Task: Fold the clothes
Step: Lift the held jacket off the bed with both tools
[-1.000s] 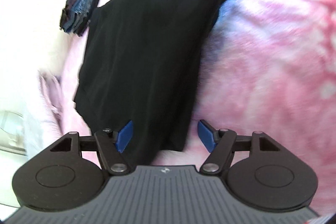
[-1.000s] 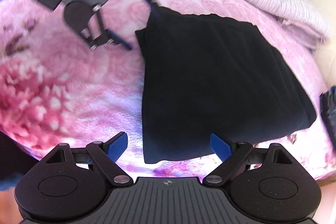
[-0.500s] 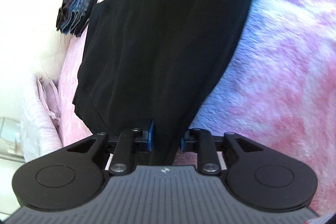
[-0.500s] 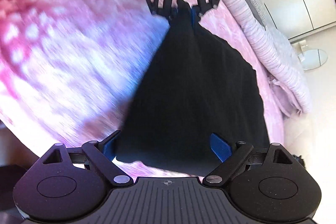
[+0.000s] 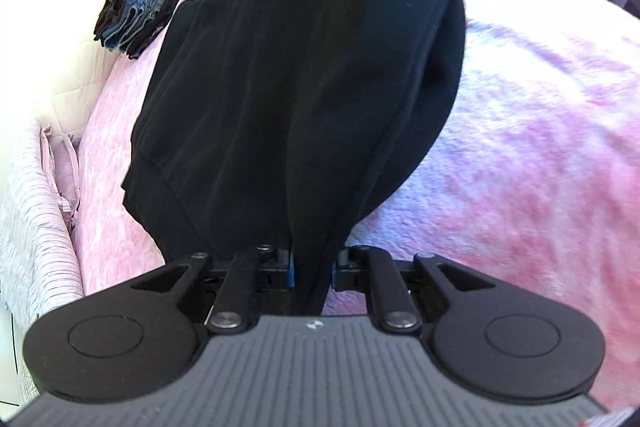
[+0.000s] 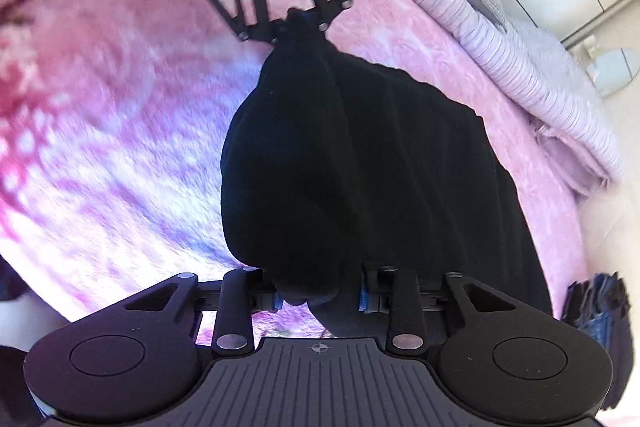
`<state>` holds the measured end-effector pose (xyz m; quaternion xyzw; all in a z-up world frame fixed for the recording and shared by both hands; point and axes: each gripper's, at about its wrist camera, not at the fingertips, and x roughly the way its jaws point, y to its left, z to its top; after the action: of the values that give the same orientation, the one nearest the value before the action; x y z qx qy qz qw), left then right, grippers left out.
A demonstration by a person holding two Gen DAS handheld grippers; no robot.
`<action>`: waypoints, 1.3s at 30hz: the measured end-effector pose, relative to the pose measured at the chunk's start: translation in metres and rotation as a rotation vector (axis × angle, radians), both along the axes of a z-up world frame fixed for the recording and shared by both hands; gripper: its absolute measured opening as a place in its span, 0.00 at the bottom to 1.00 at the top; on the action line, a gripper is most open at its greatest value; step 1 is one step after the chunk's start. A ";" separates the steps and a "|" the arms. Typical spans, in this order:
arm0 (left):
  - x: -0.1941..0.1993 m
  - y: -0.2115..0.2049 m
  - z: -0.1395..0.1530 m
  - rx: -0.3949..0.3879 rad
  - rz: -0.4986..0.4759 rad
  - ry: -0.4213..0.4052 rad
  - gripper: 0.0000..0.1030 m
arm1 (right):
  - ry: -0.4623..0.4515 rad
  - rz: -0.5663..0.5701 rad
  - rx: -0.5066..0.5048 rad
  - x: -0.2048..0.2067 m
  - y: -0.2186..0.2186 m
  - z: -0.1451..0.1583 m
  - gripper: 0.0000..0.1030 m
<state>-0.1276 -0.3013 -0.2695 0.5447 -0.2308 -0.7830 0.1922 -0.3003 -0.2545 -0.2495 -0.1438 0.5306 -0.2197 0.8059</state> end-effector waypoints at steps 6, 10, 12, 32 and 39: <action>0.020 0.043 0.037 0.083 0.023 0.004 0.11 | -0.047 0.008 0.129 0.004 0.028 0.039 0.30; 0.034 0.072 0.076 0.175 0.028 -0.010 0.11 | -0.108 -0.011 0.284 0.005 0.051 0.069 0.30; 0.035 0.067 0.099 0.197 0.054 -0.003 0.11 | -0.152 -0.030 0.340 0.002 0.056 0.085 0.30; -0.175 -0.250 0.079 0.233 0.099 -0.177 0.26 | -0.748 -0.648 0.788 -0.185 -0.264 0.072 0.31; -0.173 -0.278 0.059 0.293 0.246 -0.113 0.38 | -0.783 -0.985 0.861 -0.247 -0.318 0.022 0.78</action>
<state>-0.3010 -0.5796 -0.2104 0.6339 -0.0565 -0.7471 0.1917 -0.5476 -0.5727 -0.2276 0.5251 0.2477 -0.3624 0.7290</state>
